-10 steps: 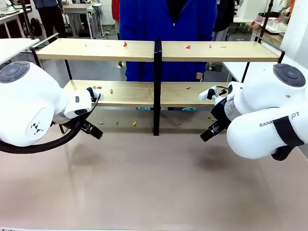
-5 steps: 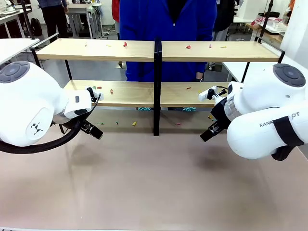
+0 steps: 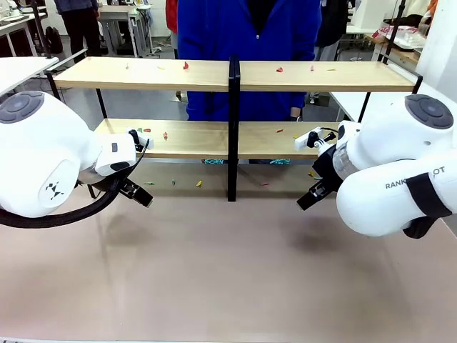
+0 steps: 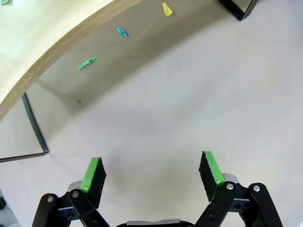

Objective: Clean the shelves.
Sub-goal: Pick up the Duster when the human hands it over.

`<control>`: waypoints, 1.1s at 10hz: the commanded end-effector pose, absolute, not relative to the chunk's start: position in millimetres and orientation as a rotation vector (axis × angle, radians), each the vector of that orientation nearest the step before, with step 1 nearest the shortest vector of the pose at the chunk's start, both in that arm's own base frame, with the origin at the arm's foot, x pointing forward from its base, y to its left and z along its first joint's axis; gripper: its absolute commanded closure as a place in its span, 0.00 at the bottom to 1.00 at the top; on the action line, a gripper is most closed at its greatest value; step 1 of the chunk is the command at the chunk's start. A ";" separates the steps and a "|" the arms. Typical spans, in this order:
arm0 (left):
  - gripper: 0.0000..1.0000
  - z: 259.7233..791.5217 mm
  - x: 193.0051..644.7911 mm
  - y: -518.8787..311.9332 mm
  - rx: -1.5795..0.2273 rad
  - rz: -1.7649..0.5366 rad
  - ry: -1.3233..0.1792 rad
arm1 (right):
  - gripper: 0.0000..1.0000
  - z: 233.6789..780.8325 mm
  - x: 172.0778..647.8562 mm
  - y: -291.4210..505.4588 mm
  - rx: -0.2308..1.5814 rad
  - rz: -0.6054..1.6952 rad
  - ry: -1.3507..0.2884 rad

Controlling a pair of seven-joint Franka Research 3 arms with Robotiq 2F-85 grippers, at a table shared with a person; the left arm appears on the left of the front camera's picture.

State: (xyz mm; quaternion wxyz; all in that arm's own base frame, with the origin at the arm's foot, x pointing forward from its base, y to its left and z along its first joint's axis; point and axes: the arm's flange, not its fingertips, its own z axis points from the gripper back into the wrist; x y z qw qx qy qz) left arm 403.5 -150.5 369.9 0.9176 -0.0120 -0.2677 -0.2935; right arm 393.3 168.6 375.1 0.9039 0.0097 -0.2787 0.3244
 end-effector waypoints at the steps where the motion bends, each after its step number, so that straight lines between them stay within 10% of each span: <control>1: 0.00 397.5 381.8 -131.7 -0.100 -0.660 -0.591 | 0.00 416.3 369.1 154.0 0.036 0.717 -0.605; 4: 0.00 463.1 298.2 -45.1 -0.249 -0.705 -0.578 | 0.00 491.8 300.1 54.9 0.167 0.703 -0.673; 7: 0.00 516.9 222.4 19.9 -0.420 -0.770 -0.897 | 0.00 547.6 250.2 -5.5 0.206 0.743 -0.841; 11: 0.00 528.0 218.0 38.9 -0.544 -0.671 -1.112 | 0.00 572.5 236.1 -32.5 0.249 0.731 -0.944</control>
